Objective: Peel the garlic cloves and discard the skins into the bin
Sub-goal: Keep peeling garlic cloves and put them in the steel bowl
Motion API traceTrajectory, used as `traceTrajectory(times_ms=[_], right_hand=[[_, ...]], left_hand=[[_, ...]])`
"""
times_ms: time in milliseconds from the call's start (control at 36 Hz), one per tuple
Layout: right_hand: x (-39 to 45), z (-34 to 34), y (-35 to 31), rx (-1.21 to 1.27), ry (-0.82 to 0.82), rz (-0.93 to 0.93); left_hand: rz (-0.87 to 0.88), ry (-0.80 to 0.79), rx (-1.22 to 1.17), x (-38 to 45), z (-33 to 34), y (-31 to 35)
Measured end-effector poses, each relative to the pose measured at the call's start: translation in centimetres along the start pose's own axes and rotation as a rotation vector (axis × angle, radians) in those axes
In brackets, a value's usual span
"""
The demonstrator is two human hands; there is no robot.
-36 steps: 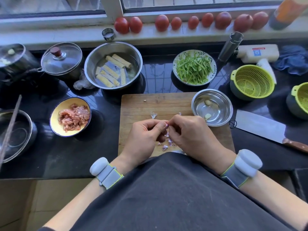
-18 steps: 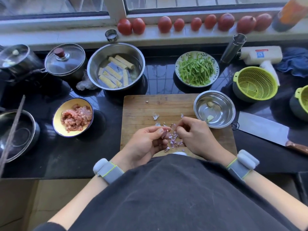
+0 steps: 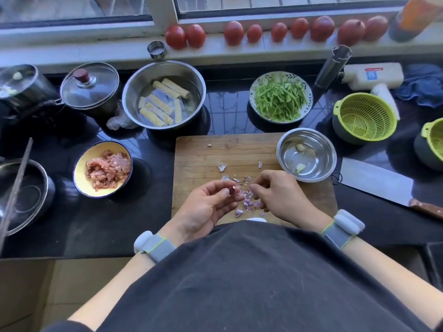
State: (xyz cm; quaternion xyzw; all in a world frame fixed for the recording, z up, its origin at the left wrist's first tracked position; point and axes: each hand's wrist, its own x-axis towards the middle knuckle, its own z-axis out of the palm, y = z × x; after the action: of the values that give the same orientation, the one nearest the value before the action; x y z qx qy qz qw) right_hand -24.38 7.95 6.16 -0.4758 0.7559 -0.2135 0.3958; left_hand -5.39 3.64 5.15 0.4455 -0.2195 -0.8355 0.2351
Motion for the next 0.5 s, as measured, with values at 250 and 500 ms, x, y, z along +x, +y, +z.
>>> traceTrajectory(times_ms=[250,500], right_hand=[[-0.9,0.4,-1.5,-0.001,0.081,-0.324],[-1.0,0.3,-1.3,-0.290,0.187,-0.569]], left_hand=[[0.106,0.003,0.085,-0.1,1.1,0.0],[0.308,0.039,0.420,-0.6,1.1,0.3]])
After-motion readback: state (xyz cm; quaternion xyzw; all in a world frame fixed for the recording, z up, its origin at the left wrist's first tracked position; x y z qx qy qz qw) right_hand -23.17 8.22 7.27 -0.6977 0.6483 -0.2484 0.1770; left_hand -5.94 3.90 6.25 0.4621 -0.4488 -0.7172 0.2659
